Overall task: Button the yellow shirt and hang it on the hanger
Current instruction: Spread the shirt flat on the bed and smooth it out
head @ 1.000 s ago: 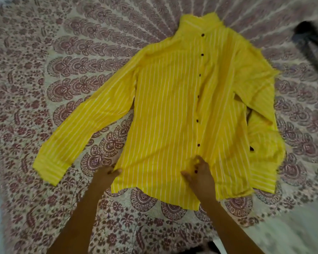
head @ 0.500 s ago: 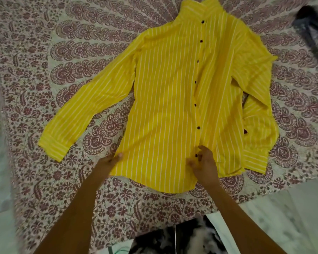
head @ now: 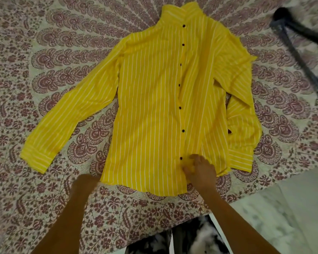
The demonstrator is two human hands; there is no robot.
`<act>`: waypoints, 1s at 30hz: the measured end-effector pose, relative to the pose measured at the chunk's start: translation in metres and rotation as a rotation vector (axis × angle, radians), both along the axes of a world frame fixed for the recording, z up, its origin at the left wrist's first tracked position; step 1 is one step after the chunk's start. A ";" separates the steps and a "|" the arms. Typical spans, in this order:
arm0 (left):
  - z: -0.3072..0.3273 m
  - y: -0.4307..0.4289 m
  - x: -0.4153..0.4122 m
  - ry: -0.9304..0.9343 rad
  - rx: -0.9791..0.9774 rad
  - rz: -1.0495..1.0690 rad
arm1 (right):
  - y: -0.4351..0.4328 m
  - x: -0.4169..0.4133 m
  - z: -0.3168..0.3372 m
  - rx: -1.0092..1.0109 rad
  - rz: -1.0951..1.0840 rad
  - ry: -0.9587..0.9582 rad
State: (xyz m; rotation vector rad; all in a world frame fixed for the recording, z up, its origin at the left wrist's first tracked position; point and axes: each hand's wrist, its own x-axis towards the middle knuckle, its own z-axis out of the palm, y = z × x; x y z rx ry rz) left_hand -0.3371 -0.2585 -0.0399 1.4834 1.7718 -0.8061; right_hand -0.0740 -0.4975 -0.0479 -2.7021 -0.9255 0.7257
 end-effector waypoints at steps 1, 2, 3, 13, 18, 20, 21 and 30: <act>0.008 0.003 0.014 0.006 0.131 -0.015 | 0.000 0.010 0.000 0.063 -0.042 -0.062; 0.011 0.005 0.025 -0.023 0.254 -0.003 | 0.000 0.023 0.001 0.111 -0.081 -0.112; 0.018 0.006 0.042 -0.066 0.338 -0.008 | 0.001 0.036 0.002 0.138 -0.125 -0.150; 0.005 -0.037 0.293 -0.492 0.438 -0.183 | -0.024 0.195 0.003 -0.126 -0.647 -0.073; -0.003 -0.089 0.400 -0.719 0.222 -0.236 | -0.056 0.237 -0.015 0.057 -0.455 0.327; -0.005 -0.109 0.435 -0.726 0.120 -0.240 | -0.072 0.251 -0.017 0.193 -0.420 0.356; -0.005 -0.117 0.449 -0.734 0.085 -0.206 | -0.079 0.256 -0.016 0.277 -0.480 0.422; -0.011 -0.145 0.546 -0.804 0.010 0.364 | -0.148 0.312 -0.001 0.655 -1.163 0.659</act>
